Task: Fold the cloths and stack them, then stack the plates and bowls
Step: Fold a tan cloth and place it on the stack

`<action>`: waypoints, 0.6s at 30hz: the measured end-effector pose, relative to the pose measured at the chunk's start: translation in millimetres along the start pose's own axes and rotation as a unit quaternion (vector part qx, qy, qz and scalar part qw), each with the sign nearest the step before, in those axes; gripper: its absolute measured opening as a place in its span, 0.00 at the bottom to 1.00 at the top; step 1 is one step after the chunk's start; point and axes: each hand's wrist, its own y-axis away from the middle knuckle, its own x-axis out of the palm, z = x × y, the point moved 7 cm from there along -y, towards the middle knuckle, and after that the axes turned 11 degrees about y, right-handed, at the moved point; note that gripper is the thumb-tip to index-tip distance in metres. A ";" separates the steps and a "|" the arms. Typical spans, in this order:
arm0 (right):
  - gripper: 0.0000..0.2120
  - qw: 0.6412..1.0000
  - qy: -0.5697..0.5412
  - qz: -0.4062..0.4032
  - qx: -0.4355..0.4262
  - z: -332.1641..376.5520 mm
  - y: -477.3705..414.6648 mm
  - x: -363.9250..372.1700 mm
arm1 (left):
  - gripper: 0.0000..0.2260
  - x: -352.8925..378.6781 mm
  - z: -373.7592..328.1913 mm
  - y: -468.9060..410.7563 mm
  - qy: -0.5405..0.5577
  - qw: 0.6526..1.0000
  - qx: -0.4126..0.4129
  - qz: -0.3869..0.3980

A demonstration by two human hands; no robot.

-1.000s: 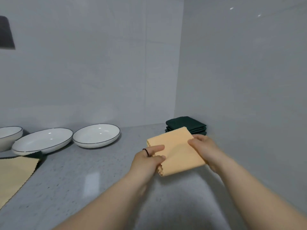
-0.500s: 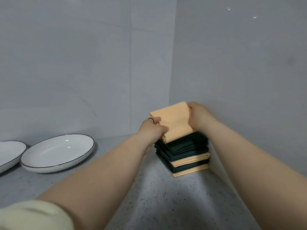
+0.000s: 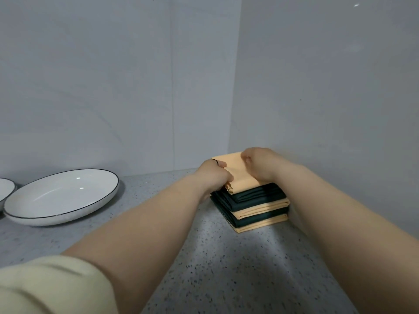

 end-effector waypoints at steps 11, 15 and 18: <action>0.17 0.991 -0.102 -0.088 -0.006 15.2 43.1 -45.8 | 0.13 -57.1 -17.7 57.7 -0.098 0.987 0.103 -0.081; 0.17 0.987 -0.109 -0.102 -0.052 54.5 87.9 -68.5 | 0.10 -97.4 -7.9 122.2 -0.173 0.980 0.088 -0.052; 0.16 0.985 -0.110 -0.081 -0.101 100.1 131.1 -78.0 | 0.07 -141.1 8.3 190.0 -0.221 0.972 0.065 -0.037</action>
